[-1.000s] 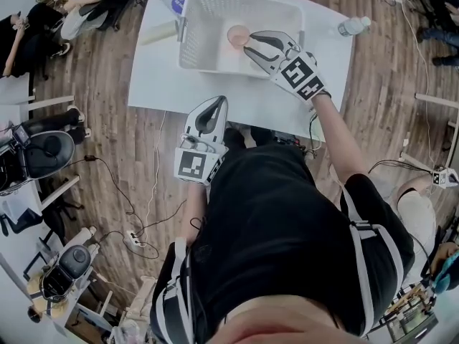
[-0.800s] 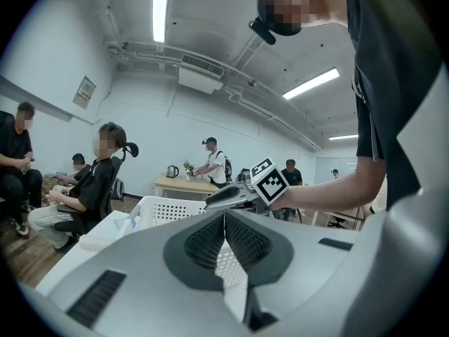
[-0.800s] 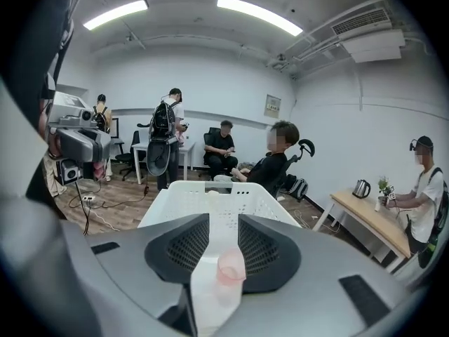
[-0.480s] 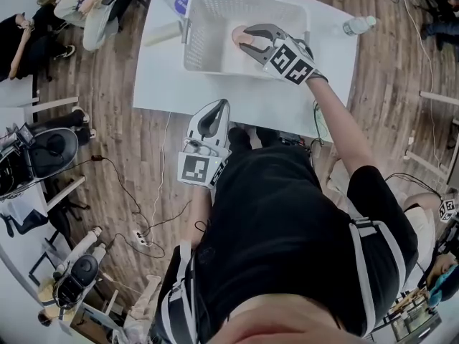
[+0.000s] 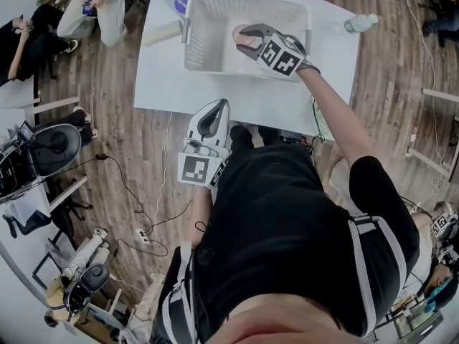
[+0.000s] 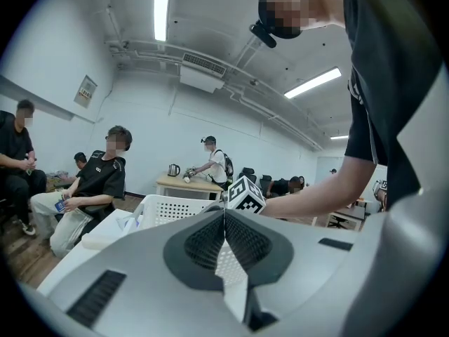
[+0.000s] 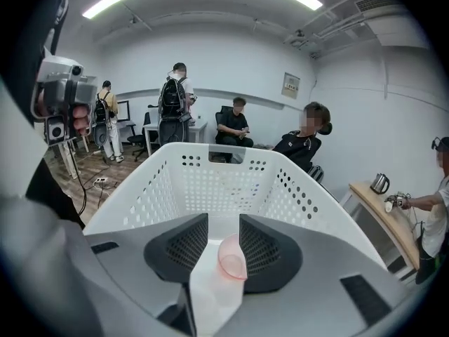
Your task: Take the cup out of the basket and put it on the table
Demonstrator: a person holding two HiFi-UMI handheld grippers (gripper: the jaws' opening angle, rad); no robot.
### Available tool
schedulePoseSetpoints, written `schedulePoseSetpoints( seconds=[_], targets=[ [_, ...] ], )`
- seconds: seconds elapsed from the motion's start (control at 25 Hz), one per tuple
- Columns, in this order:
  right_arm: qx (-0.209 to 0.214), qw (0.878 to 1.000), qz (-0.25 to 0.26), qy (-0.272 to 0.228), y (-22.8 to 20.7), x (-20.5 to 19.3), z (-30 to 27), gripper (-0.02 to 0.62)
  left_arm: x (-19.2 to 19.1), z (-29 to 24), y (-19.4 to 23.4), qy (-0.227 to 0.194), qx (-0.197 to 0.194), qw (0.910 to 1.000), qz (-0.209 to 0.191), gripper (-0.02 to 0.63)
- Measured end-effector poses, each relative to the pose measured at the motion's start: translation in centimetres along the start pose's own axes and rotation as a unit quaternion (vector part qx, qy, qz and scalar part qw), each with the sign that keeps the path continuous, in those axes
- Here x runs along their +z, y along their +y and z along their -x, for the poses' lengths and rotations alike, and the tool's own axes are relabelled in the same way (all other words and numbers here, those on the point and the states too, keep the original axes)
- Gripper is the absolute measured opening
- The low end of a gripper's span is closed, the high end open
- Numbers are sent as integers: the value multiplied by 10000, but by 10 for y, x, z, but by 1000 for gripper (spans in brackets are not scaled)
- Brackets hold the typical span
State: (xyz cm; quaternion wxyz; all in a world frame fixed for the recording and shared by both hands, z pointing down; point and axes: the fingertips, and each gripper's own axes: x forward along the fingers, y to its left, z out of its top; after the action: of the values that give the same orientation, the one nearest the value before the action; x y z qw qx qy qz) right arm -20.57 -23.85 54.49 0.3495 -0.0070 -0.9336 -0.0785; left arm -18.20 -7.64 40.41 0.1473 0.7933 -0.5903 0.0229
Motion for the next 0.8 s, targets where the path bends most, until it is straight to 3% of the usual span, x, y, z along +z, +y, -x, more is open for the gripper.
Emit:
schedulePoseSetpoints(
  seconds=[0.8],
  targets=[
    [468,9953,282,803,13,-50,-47,132,-7,-2,4,96,26,9999,69,22]
  ],
)
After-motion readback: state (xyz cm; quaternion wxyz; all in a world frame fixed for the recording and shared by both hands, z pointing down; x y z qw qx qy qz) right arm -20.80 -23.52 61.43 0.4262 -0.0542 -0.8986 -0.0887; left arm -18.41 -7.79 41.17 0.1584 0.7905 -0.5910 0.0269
